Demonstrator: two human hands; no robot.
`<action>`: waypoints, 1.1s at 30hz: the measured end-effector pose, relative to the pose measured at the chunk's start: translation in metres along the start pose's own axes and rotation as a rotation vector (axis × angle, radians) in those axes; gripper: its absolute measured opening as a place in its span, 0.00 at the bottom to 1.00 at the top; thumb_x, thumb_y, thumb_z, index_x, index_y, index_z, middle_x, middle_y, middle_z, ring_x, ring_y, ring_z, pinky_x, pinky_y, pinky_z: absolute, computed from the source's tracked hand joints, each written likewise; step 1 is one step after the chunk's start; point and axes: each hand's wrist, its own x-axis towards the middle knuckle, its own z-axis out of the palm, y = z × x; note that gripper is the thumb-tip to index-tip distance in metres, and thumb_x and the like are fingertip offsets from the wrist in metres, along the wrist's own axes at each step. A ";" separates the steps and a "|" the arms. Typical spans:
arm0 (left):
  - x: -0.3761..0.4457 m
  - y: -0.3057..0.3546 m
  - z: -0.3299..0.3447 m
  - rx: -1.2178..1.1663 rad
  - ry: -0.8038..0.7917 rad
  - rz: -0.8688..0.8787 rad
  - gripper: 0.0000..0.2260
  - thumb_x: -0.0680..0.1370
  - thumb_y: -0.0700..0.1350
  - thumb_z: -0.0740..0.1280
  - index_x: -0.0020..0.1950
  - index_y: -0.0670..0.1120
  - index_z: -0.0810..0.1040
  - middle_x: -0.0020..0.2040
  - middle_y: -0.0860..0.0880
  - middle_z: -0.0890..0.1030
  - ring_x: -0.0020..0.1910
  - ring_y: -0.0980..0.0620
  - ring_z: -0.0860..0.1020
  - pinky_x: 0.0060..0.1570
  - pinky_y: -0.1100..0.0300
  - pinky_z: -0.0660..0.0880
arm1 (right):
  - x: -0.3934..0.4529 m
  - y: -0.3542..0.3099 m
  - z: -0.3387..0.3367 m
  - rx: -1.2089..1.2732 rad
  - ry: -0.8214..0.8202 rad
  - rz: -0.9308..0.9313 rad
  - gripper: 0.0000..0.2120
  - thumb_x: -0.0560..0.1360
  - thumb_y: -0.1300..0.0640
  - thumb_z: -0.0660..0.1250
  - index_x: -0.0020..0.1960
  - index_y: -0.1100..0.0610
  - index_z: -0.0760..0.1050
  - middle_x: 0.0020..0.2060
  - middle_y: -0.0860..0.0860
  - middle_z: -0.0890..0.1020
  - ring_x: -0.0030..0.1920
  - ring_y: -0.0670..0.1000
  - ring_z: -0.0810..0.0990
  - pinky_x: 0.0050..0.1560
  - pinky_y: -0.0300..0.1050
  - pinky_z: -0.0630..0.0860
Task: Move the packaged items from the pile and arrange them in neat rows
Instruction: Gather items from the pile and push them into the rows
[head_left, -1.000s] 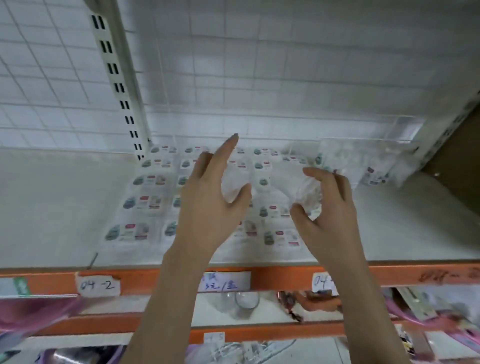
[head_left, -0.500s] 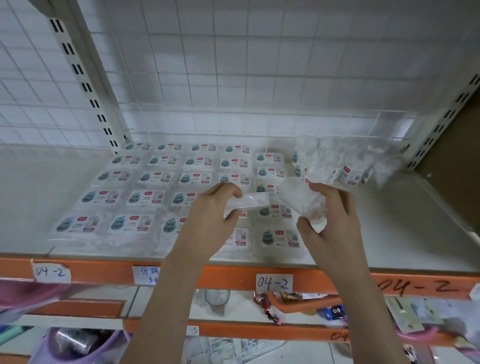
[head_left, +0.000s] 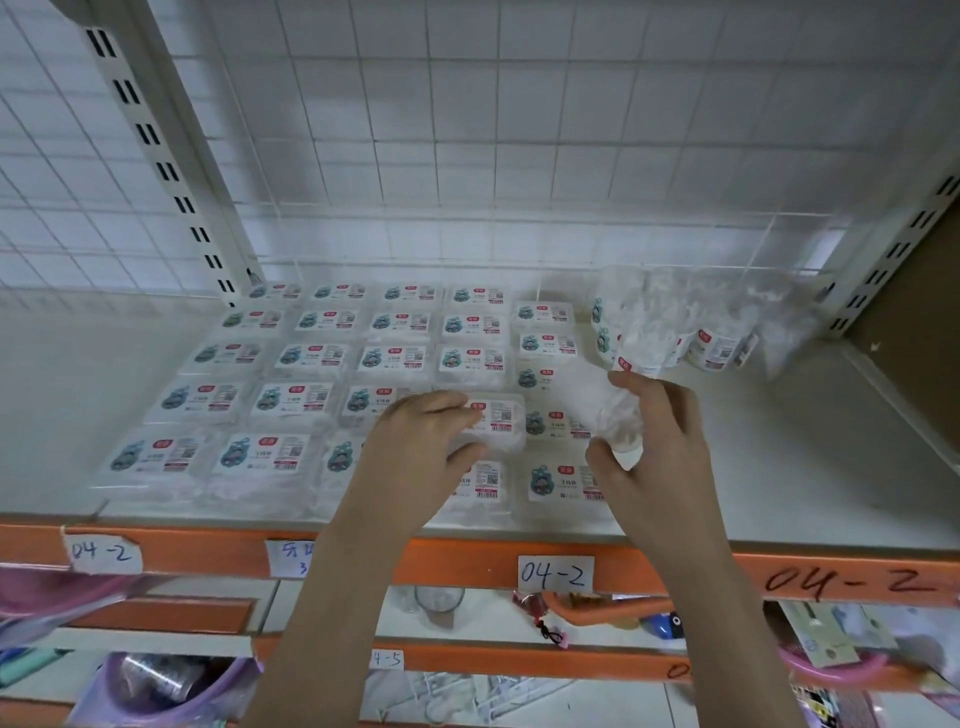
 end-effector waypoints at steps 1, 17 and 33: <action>0.001 0.000 0.001 0.002 0.005 -0.005 0.11 0.66 0.43 0.75 0.46 0.42 0.83 0.47 0.46 0.83 0.42 0.46 0.83 0.45 0.46 0.80 | 0.000 0.001 0.000 -0.009 0.002 -0.002 0.27 0.67 0.65 0.70 0.64 0.53 0.68 0.61 0.54 0.68 0.51 0.46 0.68 0.46 0.24 0.62; 0.038 0.036 0.008 0.064 -0.111 -0.184 0.20 0.76 0.55 0.63 0.64 0.45 0.74 0.65 0.49 0.70 0.65 0.49 0.67 0.64 0.54 0.65 | 0.007 0.052 -0.047 -0.163 0.110 0.031 0.29 0.68 0.64 0.70 0.67 0.58 0.64 0.59 0.57 0.72 0.56 0.54 0.70 0.49 0.42 0.66; 0.033 0.040 0.029 0.042 -0.062 -0.180 0.23 0.79 0.52 0.59 0.71 0.46 0.64 0.72 0.45 0.60 0.72 0.46 0.53 0.70 0.55 0.52 | 0.082 0.096 -0.032 -0.207 0.086 0.067 0.19 0.72 0.62 0.68 0.62 0.63 0.72 0.60 0.62 0.71 0.59 0.58 0.71 0.51 0.26 0.57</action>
